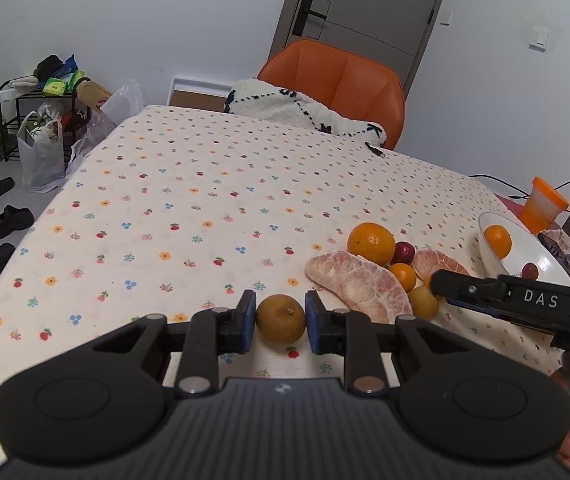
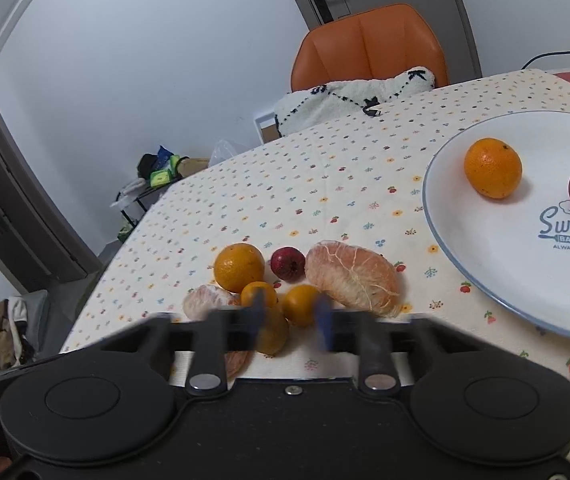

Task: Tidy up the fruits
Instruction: 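Grasp the small brown round fruit with the left tool while the right tool grips a small tangerine, then carry the tangerine with the right tool onto the plate while the left tool drops the brown fruit there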

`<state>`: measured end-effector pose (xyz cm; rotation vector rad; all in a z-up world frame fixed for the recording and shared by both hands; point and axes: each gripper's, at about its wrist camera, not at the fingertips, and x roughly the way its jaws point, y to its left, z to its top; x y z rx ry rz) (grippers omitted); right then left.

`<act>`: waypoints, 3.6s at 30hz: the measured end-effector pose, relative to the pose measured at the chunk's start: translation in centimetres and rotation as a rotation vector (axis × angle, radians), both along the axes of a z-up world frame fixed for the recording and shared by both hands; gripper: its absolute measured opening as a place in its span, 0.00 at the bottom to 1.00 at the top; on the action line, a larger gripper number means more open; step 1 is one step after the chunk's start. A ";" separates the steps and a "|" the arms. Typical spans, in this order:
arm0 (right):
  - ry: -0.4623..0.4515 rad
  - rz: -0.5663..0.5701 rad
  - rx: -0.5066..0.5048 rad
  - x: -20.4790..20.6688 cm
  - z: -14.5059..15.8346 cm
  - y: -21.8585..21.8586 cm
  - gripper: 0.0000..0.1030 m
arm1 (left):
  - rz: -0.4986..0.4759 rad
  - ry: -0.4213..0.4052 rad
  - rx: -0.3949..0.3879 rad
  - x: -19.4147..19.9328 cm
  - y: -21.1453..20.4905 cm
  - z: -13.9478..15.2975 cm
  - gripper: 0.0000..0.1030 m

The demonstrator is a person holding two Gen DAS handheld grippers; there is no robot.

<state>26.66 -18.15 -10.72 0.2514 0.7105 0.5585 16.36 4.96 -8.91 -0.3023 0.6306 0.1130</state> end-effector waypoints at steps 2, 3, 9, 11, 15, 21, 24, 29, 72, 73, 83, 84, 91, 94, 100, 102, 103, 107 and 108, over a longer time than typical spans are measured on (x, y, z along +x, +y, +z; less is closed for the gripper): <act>0.006 0.008 0.016 -0.2 0.1 -0.3 0.00 | 0.000 -0.006 0.006 -0.2 -0.2 0.3 0.24; 0.002 0.011 0.016 -0.3 0.1 -0.4 0.00 | -0.001 -0.010 0.008 -0.3 -0.3 0.4 0.24; 0.025 0.015 0.011 -0.6 -0.4 -0.6 0.01 | -0.001 -0.011 0.017 -0.4 -0.8 0.7 0.24; 0.033 0.019 0.002 -0.7 -0.7 -0.6 0.05 | 0.001 -0.007 0.021 -0.5 -0.9 0.6 0.24; 0.036 0.012 -0.001 -0.9 -0.9 -0.8 0.08 | 0.011 -0.004 0.024 -0.8 -0.9 0.5 0.24; 0.014 -0.001 -0.009 -0.9 -0.4 -0.8 0.32 | 0.022 -0.003 0.022 -0.9 -0.5 0.4 0.24; 0.001 -0.001 0.000 -0.8 -0.1 -0.7 0.33 | 0.021 -0.004 0.016 -0.9 -0.4 0.4 0.24; -0.010 -0.017 0.005 -0.2 0.1 -0.3 0.34 | 0.020 -0.002 0.012 -0.7 -0.2 0.2 0.24; -0.124 -0.060 0.100 -1.8 3.3 -6.8 0.21 | -0.083 -0.063 0.089 1.6 -6.8 3.6 0.24; -0.124 -0.066 0.102 -1.8 3.3 -7.1 0.21 | -0.090 -0.065 0.089 1.7 -7.1 3.7 0.24; -0.124 -0.131 0.112 -1.8 3.0 -10.3 0.21 | -0.153 -0.077 0.103 3.1 -10.3 4.1 0.24; -0.124 -0.137 0.114 -1.9 3.0 -10.6 0.21 | -0.158 -0.079 0.104 3.3 -10.6 4.2 0.24; -0.116 -0.181 0.124 -1.9 2.4 -12.7 0.22 | -0.193 -0.089 0.114 4.5 -12.6 4.3 0.24; -0.115 -0.199 0.126 -1.8 2.1 -13.6 0.22 | -0.209 -0.091 0.118 5.0 -13.6 4.4 0.24; -0.114 -0.249 0.111 -1.7 1.6 -15.1 0.22 | -0.240 -0.103 0.121 5.8 -15.1 4.4 0.24; -0.116 -0.260 0.104 -1.7 1.6 -15.5 0.23 | -0.250 -0.105 0.120 6.1 -15.7 4.4 0.24; -0.115 -0.268 0.100 -1.7 1.6 -15.6 0.24 | -0.256 -0.105 0.120 6.3 -16.0 4.4 0.24; -0.117 -0.279 0.092 -1.8 1.5 -16.1 0.29 | -0.274 -0.105 0.112 6.8 -17.0 4.3 0.24; -0.114 -0.277 0.092 -1.8 1.4 -16.2 0.29 | -0.278 -0.107 0.110 6.9 -17.3 4.3 0.24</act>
